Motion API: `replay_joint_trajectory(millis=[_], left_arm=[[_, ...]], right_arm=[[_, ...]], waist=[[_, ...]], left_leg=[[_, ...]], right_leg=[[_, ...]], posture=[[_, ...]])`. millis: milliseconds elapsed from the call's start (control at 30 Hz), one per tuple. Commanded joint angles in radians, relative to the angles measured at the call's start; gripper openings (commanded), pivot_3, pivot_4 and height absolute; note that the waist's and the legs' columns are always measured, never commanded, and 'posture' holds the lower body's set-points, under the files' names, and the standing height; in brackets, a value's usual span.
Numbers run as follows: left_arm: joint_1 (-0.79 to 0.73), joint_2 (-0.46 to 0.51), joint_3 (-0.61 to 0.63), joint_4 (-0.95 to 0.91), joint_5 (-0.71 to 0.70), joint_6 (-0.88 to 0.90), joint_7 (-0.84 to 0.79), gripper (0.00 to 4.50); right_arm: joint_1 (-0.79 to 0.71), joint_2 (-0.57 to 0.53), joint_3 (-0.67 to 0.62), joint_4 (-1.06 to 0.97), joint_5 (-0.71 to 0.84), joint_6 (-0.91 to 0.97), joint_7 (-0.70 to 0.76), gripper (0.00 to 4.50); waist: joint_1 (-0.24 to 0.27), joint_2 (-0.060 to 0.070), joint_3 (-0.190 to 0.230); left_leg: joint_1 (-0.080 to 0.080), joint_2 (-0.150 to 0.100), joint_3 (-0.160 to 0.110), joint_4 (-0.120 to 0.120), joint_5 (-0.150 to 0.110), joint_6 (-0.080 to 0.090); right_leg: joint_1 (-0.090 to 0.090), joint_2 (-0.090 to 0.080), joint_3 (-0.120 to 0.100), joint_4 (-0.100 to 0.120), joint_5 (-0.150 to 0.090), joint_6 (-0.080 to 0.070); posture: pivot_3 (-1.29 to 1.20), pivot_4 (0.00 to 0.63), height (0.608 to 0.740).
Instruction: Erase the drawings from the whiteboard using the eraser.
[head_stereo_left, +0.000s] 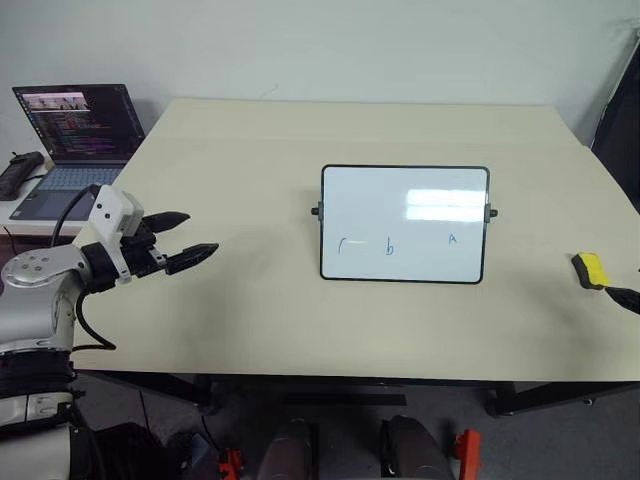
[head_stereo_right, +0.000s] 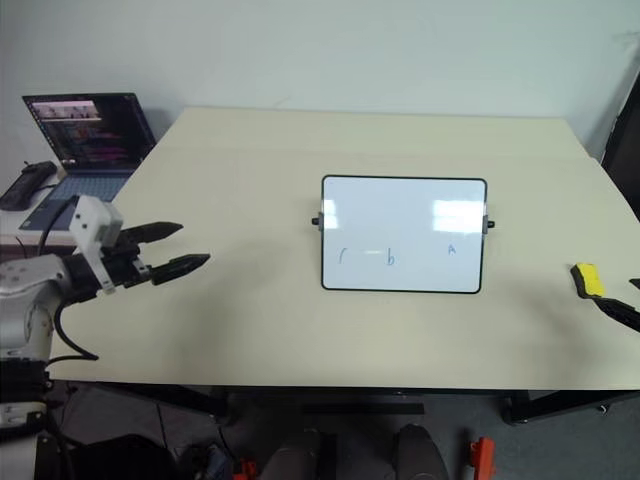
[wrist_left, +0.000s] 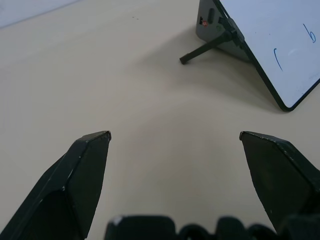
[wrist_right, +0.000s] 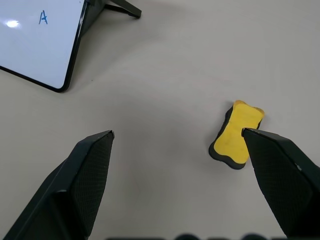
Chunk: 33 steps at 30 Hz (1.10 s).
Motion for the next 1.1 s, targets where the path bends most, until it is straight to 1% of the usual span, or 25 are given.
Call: replay_joint_trajectory(millis=[33, 167, 367, 433, 533, 600, 700, 800, 900, 967, 1033, 1100], left_arm=[[-0.01, 0.007, 0.034, -0.033, -0.021, -0.001, 0.006, 4.5], [-0.032, -0.014, 0.014, -0.033, -0.02, -0.003, 0.017, 4.5], [-0.053, -0.041, -0.008, -0.056, -0.024, 0.002, -0.003, 4.5], [-0.035, -0.052, -0.013, -0.096, -0.03, 0.02, -0.003, 4.5], [0.014, -0.067, -0.013, -0.204, -0.064, 0.077, 0.001, 4.5], [0.042, -0.072, -0.027, -0.286, -0.085, 0.121, 0.0, 4.5], [0.014, -0.109, -0.075, -0.366, -0.096, 0.163, 0.026, 4.5], [-0.055, -0.214, -0.171, -0.435, -0.098, 0.188, 0.07, 4.5], [-0.106, -0.318, -0.264, -0.456, -0.086, 0.205, 0.099, 4.5], [-0.151, -0.396, -0.342, -0.408, -0.049, 0.203, 0.114, 4.5], [-0.181, -0.456, -0.416, -0.372, -0.021, 0.166, 0.09, 4.5], [-0.244, -0.548, -0.506, -0.274, 0.067, 0.09, 0.118, 4.5]], right_arm=[[-0.01, 0.0, -0.016, -0.023, 0.005, -0.009, -0.01, 4.48], [-0.039, -0.001, -0.017, 0.045, -0.01, -0.051, -0.027, 4.48], [-0.019, 0.006, -0.019, 0.003, -0.001, -0.041, -0.022, 4.48], [-0.011, 0.011, -0.021, -0.018, 0.005, -0.031, -0.025, 4.48], [-0.003, 0.025, -0.014, -0.042, 0.005, -0.023, -0.033, 4.48], [-0.019, 0.037, -0.005, -0.05, -0.003, -0.02, -0.064, 4.48], [-0.055, 0.048, 0.014, -0.046, -0.036, -0.049, -0.131, 4.48], [-0.099, 0.051, 0.028, 0.005, -0.057, -0.059, -0.172, 4.48], [-0.111, 0.063, 0.02, 0.025, -0.065, -0.054, -0.221, 4.48], [-0.135, 0.081, 0.004, 0.054, -0.07, -0.059, -0.29, 4.48], [-0.151, 0.092, 0.007, 0.081, -0.089, -0.06, -0.355, 4.48], [-0.168, 0.099, 0.02, 0.127, -0.106, -0.069, -0.394, 4.48]], waist=[[0.001, 0.0, 0.0], [0.001, 0.0, 0.0], [0.001, 0.0, 0.0], [0.001, 0.0, 0.0], [-0.001, 0.0, 0.0], [-0.001, 0.0, 0.0], [0.002, 0.0, 0.0], [0.008, 0.0, 0.0], [0.014, 0.0, 0.0], [0.013, 0.0, 0.0], [0.013, 0.0, 0.0], [0.011, 0.0, 0.0]], left_leg=[[0.0, 0.0, 0.0, 0.0, 0.0, 0.0], [0.0, 0.0, 0.0, 0.001, 0.0, 0.0], [0.0, -0.001, 0.0, 0.0, 0.0, 0.0], [0.0, -0.001, 0.0, 0.0, 0.0, 0.0], [0.0, 0.0, 0.0, 0.0, 0.0, 0.0], [0.0, 0.001, 0.001, 0.0, 0.0, 0.0], [0.0, 0.001, 0.0, 0.001, 0.0, 0.0], [0.0, 0.0, 0.0, 0.003, 0.0, 0.0], [0.0, -0.001, 0.0, 0.003, 0.0, 0.0], [0.0, -0.003, 0.0, 0.003, 0.0, 0.0], [0.0, -0.003, 0.001, 0.003, 0.0, 0.0], [0.0, -0.004, 0.001, 0.002, 0.0, 0.0]], right_leg=[[0.0, 0.0, 0.0, 0.0, 0.0, 0.0], [0.0, 0.0, 0.0, 0.0, 0.0, 0.0], [0.0, 0.0, 0.0, 0.0, 0.0, 0.0], [0.0, 0.0, 0.0, 0.0, 0.0, 0.0], [0.0, 0.0, 0.001, 0.0, 0.0, 0.0], [0.0, 0.0, 0.001, 0.0, 0.0, 0.0], [0.0, 0.0, 0.001, 0.0, 0.0, 0.0], [0.002, 0.0, 0.002, 0.0, 0.001, 0.002], [0.003, 0.0, 0.001, -0.001, 0.002, 0.002], [0.003, 0.0, 0.002, -0.001, 0.003, 0.001], [0.002, 0.0, 0.002, -0.001, 0.004, -0.002], [0.002, 0.0, 0.002, -0.001, 0.004, -0.002]], posture=[[0.0, 0.15, 0.74], [0.0, 0.15, 0.74], [0.0, 0.15, 0.74], [0.0, 0.15, 0.74], [0.0, 0.15, 0.74], [0.0, 0.15, 0.74], [0.0, 0.15, 0.74], [0.0, 0.15, 0.74], [0.0, 0.15, 0.74], [0.0, 0.15, 0.74], [0.0, 0.15, 0.74], [0.0, 0.15, 0.74]])
